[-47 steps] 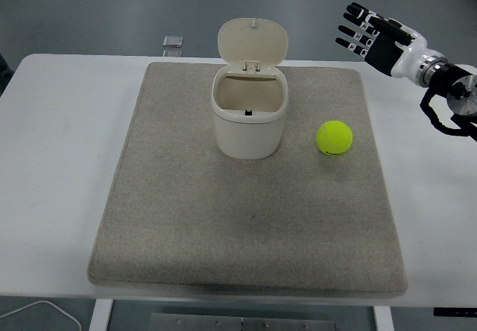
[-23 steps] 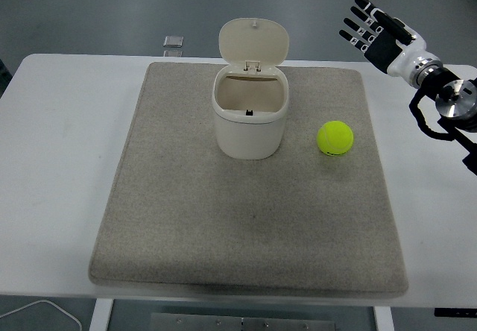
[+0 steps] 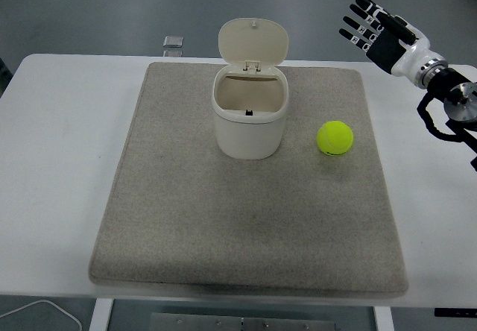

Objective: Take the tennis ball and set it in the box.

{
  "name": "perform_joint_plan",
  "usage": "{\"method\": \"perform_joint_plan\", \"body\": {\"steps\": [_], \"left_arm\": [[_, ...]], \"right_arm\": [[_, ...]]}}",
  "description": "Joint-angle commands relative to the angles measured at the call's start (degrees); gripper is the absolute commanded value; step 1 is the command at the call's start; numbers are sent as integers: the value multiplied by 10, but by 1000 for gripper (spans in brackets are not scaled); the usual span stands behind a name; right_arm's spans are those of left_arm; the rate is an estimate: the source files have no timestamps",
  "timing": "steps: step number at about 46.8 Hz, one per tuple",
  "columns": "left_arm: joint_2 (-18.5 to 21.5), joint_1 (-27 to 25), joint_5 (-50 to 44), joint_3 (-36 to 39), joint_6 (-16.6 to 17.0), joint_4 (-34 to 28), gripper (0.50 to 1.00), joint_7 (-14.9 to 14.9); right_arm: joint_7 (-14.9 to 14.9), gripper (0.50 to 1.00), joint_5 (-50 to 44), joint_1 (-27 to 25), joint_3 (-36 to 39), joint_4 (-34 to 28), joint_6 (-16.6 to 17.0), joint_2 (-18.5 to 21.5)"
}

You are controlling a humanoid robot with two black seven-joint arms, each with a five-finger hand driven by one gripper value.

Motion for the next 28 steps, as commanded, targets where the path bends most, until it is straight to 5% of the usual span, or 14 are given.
{"method": "perform_joint_plan", "body": {"steps": [1, 28], "left_arm": [[0, 0, 0, 0, 0, 0, 996, 1], [0, 0, 0, 0, 0, 1, 996, 0]], "right_arm": [[1, 921, -16, 2, 0, 0, -2, 1], [23, 919, -241, 11, -43, 3, 22, -24]]}}
